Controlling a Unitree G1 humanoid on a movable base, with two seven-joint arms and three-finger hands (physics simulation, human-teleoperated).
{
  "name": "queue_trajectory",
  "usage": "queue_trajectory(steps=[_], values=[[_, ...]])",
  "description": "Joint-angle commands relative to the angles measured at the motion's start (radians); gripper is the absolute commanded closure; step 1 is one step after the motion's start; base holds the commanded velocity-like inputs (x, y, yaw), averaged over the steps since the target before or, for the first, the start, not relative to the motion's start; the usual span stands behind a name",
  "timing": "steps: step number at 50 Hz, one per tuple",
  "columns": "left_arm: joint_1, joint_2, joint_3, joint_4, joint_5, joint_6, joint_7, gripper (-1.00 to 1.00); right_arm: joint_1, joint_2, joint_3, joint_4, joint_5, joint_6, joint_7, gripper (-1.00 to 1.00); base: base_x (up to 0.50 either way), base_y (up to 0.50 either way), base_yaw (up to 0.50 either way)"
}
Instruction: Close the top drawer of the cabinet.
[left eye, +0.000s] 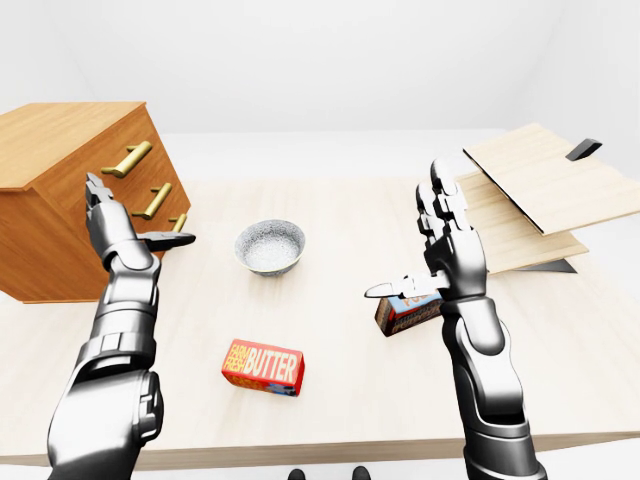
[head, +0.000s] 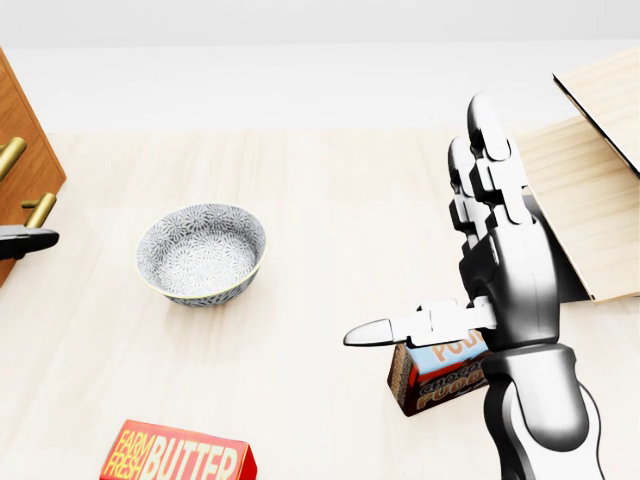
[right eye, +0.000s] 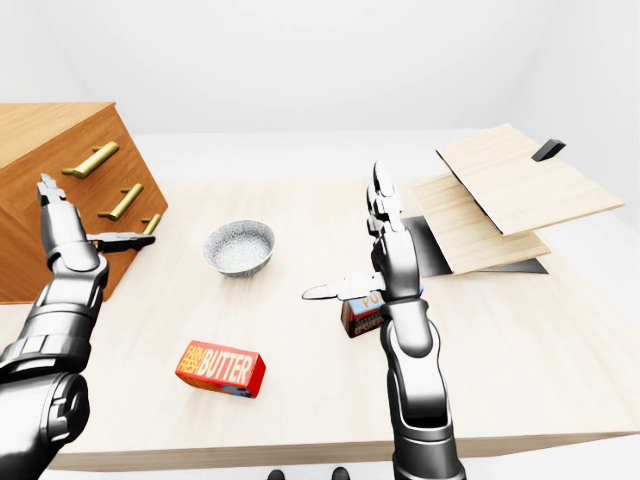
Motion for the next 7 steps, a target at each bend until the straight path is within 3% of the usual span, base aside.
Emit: queue_trajectory(steps=[1, 7], values=[[0.002, 0.094, 0.034, 0.039, -0.019, 0.0, 0.024, -1.0, -0.003, 0.0, -0.001, 0.003, -0.001, 0.0, 0.0, -1.0, 0.0, 0.0, 0.0], [0.019, 0.082, 0.04, -0.035, -0.033, 0.0, 0.007, -1.0, -0.009, 0.0, 0.0, 0.003, -0.002, 0.0, -0.002, -1.0, 0.0, 0.0, 0.0]])
